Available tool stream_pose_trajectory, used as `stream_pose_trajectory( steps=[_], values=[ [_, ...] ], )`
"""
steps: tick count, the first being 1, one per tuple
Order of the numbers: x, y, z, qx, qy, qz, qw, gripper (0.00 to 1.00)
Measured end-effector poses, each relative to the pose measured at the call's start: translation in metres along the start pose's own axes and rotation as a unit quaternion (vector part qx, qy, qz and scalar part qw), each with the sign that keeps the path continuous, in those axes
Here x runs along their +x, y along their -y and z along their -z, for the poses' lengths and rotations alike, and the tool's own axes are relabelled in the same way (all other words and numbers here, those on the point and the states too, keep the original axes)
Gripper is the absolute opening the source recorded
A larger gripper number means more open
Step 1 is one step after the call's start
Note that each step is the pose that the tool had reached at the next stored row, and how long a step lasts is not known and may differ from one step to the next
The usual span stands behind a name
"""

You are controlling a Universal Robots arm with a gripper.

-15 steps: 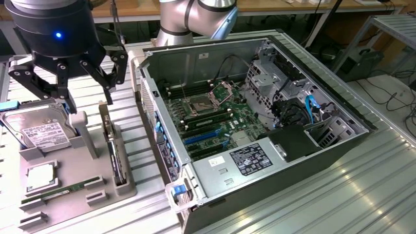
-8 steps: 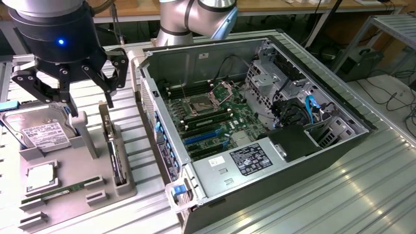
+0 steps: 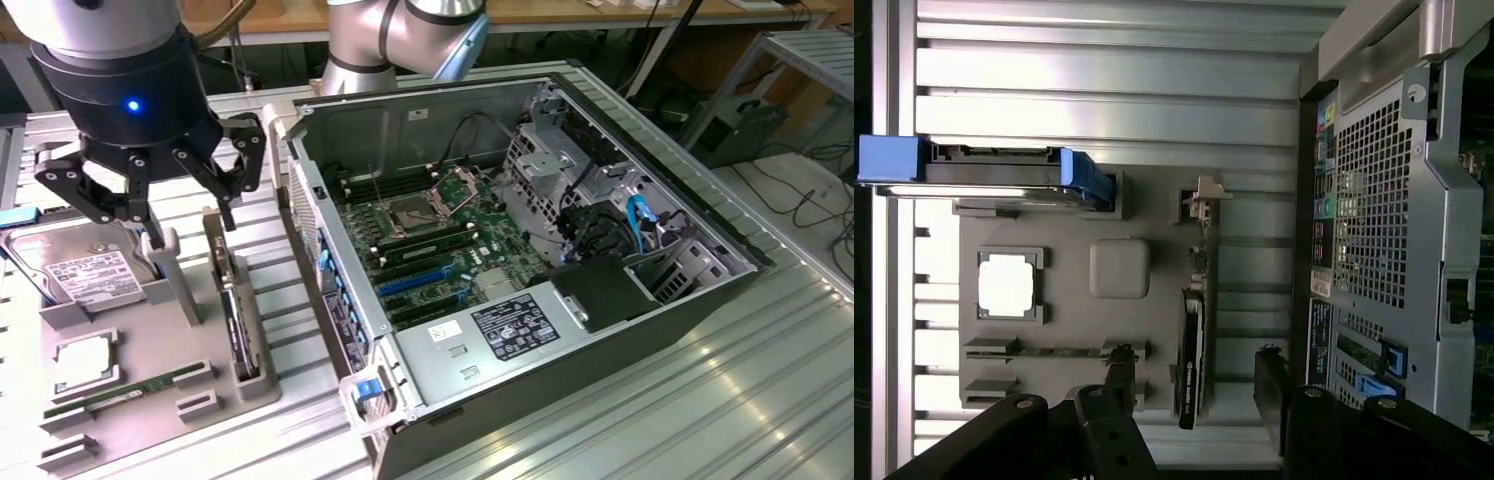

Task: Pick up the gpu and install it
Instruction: 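Pick up the gpu and move the gpu toward the slot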

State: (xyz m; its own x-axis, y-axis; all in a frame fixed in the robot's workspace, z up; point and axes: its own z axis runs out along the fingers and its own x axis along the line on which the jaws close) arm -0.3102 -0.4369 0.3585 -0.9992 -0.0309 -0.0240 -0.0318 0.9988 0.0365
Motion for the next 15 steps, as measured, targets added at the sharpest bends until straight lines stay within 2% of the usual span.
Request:
stream_pose_trajectory(
  steps=[15],
  values=[
    [0.001, 0.0069, -0.0245, 0.0005, 0.0007, -0.014, 0.9999, 0.60]
  ],
)
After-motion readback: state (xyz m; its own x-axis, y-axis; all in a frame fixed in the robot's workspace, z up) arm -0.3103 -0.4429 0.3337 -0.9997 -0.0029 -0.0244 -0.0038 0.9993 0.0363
